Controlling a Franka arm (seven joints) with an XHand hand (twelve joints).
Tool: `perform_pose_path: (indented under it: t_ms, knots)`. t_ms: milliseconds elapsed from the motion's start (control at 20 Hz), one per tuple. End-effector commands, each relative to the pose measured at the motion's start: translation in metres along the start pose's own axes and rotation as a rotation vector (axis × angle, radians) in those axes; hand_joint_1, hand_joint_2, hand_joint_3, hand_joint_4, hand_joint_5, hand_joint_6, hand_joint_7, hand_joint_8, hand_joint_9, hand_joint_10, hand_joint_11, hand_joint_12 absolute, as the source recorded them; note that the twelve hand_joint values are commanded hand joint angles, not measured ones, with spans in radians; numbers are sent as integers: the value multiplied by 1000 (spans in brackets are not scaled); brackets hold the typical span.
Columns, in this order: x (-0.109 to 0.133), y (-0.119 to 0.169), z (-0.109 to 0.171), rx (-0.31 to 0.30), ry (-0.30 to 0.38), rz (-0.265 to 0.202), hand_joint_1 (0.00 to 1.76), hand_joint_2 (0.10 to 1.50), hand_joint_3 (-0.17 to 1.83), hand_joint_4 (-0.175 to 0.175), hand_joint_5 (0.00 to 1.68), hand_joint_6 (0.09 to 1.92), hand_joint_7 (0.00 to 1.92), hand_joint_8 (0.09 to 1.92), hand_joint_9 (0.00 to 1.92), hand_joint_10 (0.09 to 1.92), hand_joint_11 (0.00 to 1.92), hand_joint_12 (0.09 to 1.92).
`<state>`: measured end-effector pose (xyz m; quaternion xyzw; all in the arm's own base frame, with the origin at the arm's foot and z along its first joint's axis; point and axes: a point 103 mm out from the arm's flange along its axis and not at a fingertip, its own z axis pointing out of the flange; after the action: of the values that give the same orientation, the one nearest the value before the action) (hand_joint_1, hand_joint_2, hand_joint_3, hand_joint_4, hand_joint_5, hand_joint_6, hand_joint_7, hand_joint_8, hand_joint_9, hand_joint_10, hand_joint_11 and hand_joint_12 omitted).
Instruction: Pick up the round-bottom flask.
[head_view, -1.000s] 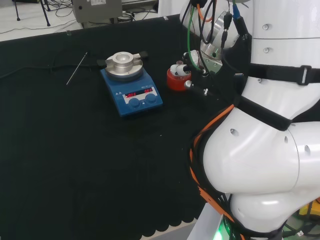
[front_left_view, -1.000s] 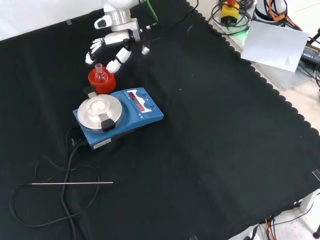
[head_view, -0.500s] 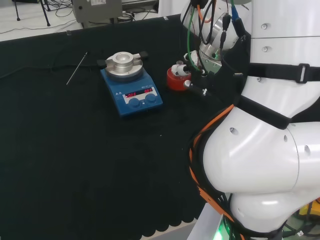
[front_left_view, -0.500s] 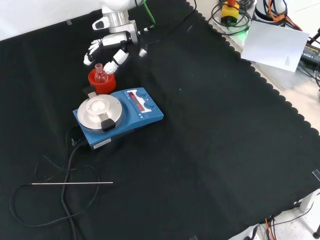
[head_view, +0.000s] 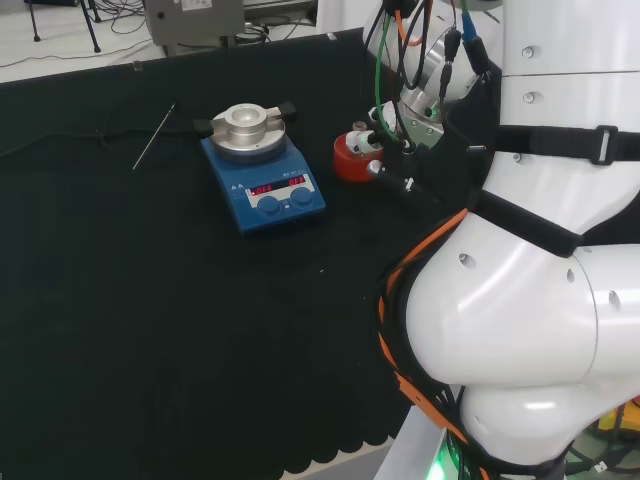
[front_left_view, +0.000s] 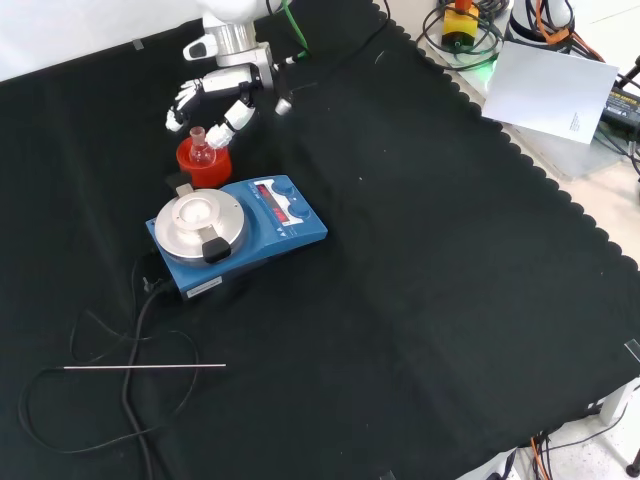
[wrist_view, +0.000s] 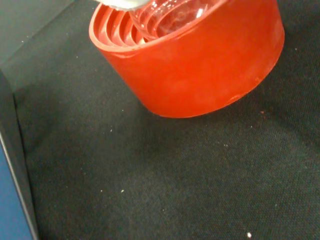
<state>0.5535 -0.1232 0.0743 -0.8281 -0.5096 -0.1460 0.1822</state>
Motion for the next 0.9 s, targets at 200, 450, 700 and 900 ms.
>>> perform_pose_path:
  t_ms: [200, 450, 700, 900]
  knots:
    - [4, 0, 1, -19, 18, -19, 897, 1010, -175, -42, 706, 151, 237, 632, 403, 675, 30, 1359]
    - [6, 1, -2, -22, 47, -39, 919, 1012, -175, -42, 617, 402, 255, 602, 421, 642, 36, 1352]
    - [5, 2, -2, -26, 45, -39, 929, 1014, -175, -42, 536, 519, 256, 602, 417, 641, 27, 1356]
    - [4, 3, -1, -21, 41, -40, 936, 1015, -175, -43, 528, 527, 260, 603, 417, 642, 27, 1355]
